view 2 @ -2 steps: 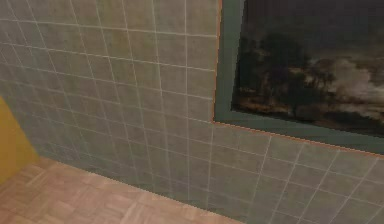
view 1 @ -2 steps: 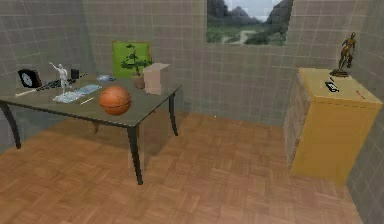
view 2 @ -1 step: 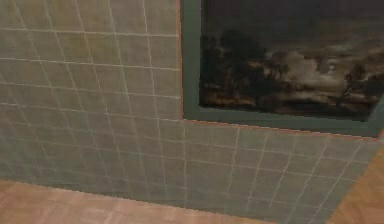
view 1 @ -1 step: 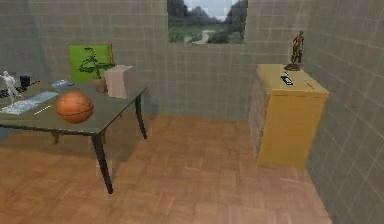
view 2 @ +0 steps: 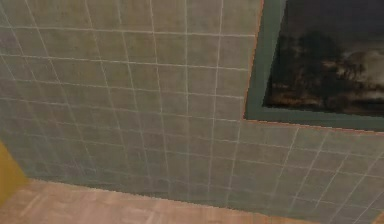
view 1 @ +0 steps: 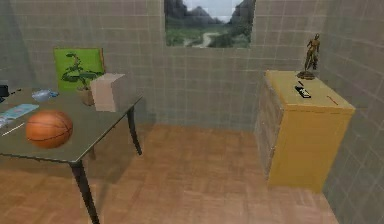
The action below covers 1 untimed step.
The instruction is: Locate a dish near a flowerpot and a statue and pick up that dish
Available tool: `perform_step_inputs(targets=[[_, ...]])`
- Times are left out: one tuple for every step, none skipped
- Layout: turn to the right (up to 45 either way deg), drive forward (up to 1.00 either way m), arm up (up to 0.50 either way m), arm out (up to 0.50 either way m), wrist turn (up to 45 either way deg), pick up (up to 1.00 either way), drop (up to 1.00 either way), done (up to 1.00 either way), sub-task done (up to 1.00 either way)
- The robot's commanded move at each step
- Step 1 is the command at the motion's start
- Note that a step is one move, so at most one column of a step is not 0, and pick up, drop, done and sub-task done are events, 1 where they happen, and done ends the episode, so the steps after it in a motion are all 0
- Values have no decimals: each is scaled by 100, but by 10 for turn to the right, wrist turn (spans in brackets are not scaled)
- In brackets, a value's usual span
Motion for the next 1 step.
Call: perform_step_inputs(targets=[[-300, 0, 0, 0, 0, 0, 0, 0, 0]])
